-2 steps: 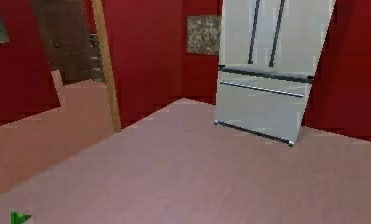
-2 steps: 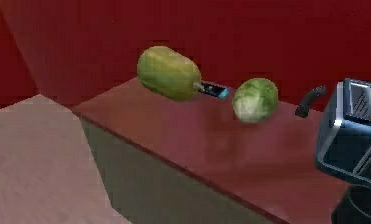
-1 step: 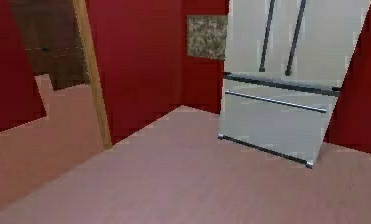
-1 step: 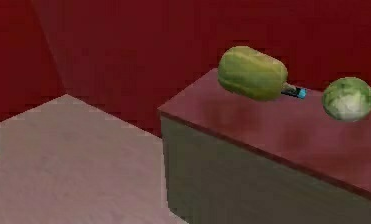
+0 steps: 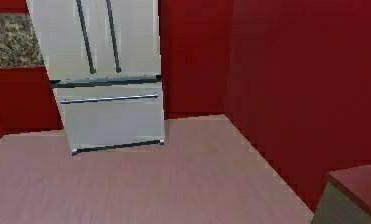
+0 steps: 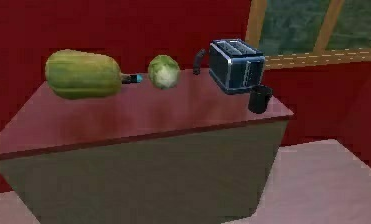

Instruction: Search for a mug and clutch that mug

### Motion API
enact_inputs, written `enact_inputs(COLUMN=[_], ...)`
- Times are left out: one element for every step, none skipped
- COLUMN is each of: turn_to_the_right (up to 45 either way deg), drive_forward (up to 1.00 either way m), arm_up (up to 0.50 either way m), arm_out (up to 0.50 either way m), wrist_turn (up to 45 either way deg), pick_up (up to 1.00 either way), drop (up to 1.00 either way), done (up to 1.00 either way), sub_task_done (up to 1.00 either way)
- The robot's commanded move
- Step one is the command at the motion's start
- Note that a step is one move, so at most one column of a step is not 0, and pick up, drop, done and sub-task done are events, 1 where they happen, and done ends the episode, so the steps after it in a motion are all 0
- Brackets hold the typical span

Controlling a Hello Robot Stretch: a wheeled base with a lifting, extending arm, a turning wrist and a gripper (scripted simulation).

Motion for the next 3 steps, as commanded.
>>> enact_inputs(turn_to_the_right=[21.0,45.0,42.0], drive_forward=[0.0,0.0,0.0], arm_up=[0.0,0.0,0.0], arm_out=[0.0,0.0,0.0], wrist_turn=[0.0,0.0,0.0], pick_up=[0.0,0.0,0.0], drop=[0.0,0.0,0.0], done=[0.0,0.0,0.0], sub_task_done=[0.0,0.0,0.0])
